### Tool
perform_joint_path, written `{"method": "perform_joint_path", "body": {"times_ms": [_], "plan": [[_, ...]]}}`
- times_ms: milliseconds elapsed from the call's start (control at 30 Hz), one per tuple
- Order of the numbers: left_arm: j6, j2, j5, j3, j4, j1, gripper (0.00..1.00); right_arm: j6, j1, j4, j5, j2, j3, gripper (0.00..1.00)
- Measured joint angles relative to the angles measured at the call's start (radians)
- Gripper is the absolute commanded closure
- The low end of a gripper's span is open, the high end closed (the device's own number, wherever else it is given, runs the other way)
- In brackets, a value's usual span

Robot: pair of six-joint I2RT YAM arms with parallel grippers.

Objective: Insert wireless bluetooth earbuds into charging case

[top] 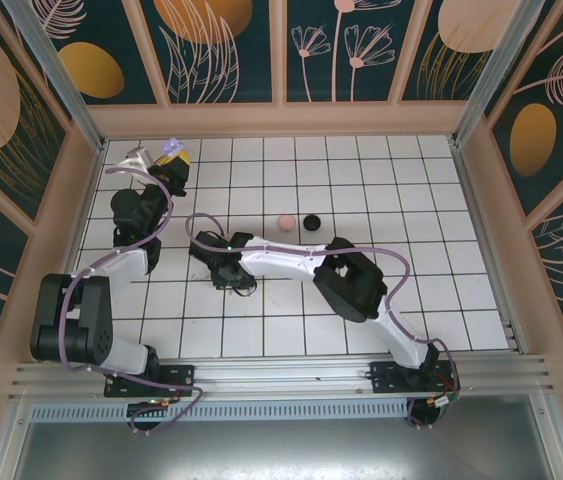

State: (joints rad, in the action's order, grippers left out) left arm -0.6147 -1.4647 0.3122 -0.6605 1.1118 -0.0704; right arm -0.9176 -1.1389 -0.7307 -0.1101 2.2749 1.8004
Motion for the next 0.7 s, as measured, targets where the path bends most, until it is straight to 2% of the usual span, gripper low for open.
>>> {"method": "perform_joint_path", "body": {"times_ms": [433,700], "plan": [[-0.019,-0.007,0.001,0.001,0.014,0.000,1.00,-0.006,-0.016,-0.010,-0.023,0.000,0.000,0.72],[-0.026,-0.011,0.001,0.001,0.015,0.000,1.00,-0.006,-0.021,-0.013,-0.026,0.000,0.000,0.79]]}}
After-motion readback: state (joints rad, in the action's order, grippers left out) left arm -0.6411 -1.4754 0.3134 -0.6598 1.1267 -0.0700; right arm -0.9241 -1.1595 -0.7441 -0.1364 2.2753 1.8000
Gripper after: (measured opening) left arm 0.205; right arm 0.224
